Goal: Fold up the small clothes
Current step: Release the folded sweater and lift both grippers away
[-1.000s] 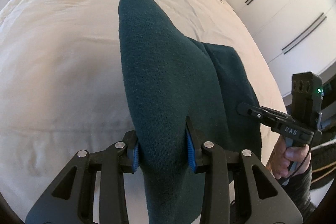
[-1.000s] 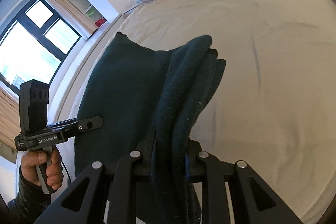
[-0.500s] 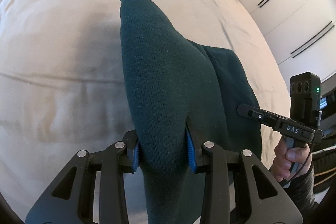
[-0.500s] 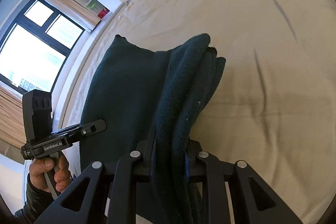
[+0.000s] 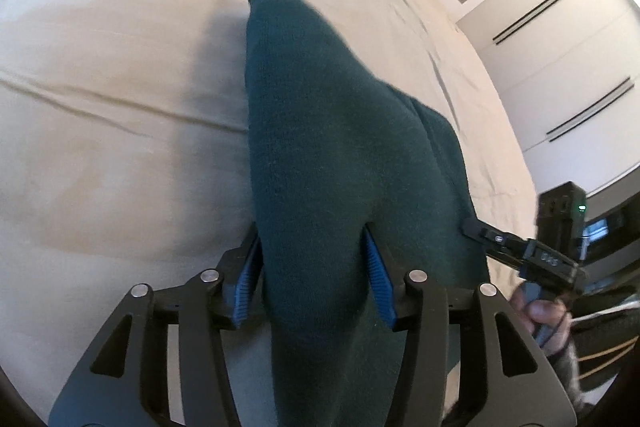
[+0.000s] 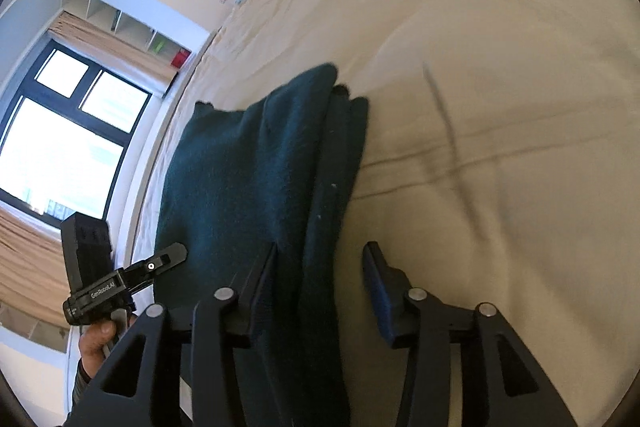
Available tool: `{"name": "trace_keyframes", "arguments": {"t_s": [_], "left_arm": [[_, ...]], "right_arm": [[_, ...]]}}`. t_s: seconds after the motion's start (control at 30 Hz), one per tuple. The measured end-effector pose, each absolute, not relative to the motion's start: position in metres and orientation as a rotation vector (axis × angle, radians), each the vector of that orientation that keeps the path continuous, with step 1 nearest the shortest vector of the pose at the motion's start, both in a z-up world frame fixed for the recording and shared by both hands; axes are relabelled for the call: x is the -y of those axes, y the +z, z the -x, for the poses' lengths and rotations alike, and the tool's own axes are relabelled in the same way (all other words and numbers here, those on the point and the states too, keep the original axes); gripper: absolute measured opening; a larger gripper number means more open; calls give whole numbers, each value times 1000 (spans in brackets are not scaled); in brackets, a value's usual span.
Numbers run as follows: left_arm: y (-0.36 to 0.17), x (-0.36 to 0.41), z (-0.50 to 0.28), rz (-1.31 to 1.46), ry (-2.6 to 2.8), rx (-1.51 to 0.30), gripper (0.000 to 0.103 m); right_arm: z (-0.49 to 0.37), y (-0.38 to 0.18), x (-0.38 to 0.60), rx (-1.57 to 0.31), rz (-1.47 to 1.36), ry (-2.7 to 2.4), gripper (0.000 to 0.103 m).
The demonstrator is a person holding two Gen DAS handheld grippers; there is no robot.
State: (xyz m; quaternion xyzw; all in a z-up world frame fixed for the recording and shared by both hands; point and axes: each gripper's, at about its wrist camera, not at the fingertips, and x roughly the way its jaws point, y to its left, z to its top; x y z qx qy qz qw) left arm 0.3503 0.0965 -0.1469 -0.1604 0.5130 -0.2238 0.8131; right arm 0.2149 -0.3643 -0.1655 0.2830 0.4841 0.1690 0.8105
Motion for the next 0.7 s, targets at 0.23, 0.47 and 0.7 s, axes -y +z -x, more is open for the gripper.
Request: {"name": "trace_keyframes", "arguments": {"t_s": [0.23, 0.47, 0.7], "left_arm": [[-74, -100, -290, 133, -319, -752, 75], [3, -80, -193, -78, -191, -412, 101], [51, -67, -150, -153, 1, -321, 103]], "right_arm": [[-164, -111, 385, -865, -436, 178, 52], [-108, -41, 369, -638, -271, 75, 86], [-51, 24, 342, -344, -148, -3, 103]]}}
